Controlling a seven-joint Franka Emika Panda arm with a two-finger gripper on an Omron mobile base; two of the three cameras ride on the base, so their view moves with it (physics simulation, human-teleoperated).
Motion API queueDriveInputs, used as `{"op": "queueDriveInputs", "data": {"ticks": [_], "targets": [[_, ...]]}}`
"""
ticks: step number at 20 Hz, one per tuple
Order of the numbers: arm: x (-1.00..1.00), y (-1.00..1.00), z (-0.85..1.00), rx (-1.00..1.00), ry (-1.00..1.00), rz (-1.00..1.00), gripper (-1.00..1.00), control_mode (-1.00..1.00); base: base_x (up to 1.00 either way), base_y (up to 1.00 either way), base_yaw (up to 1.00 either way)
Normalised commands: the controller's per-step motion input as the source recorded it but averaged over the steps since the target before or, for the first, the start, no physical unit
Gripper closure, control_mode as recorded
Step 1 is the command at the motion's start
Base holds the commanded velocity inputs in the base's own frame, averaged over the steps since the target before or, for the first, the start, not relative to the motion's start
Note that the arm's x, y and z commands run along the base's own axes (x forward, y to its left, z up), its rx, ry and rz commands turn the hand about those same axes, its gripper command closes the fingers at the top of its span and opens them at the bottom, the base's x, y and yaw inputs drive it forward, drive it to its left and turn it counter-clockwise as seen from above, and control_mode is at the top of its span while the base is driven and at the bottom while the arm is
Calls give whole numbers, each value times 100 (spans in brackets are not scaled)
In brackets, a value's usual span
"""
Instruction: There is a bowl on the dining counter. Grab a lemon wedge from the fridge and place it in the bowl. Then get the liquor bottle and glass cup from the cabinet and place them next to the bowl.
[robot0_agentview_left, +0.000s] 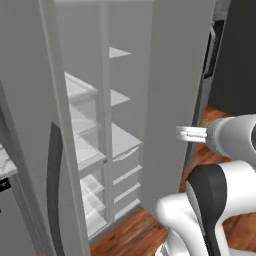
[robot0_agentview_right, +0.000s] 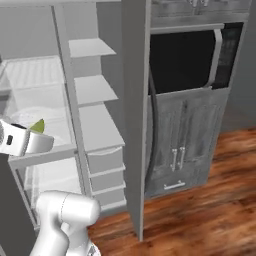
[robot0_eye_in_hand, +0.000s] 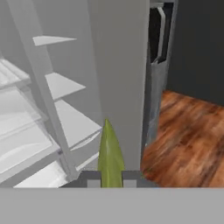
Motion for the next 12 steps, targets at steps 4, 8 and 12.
{"op": "queueDriveInputs", "data": {"ticks": [4, 8, 12], "targets": [[0, 0, 0, 0, 0, 0, 100, 100, -54, 0, -56], [0, 0, 0, 0, 0, 0, 100, 100, -51, 0, -57], [0, 0, 0, 0, 0, 0, 100, 100, -44, -3, -58]]}}
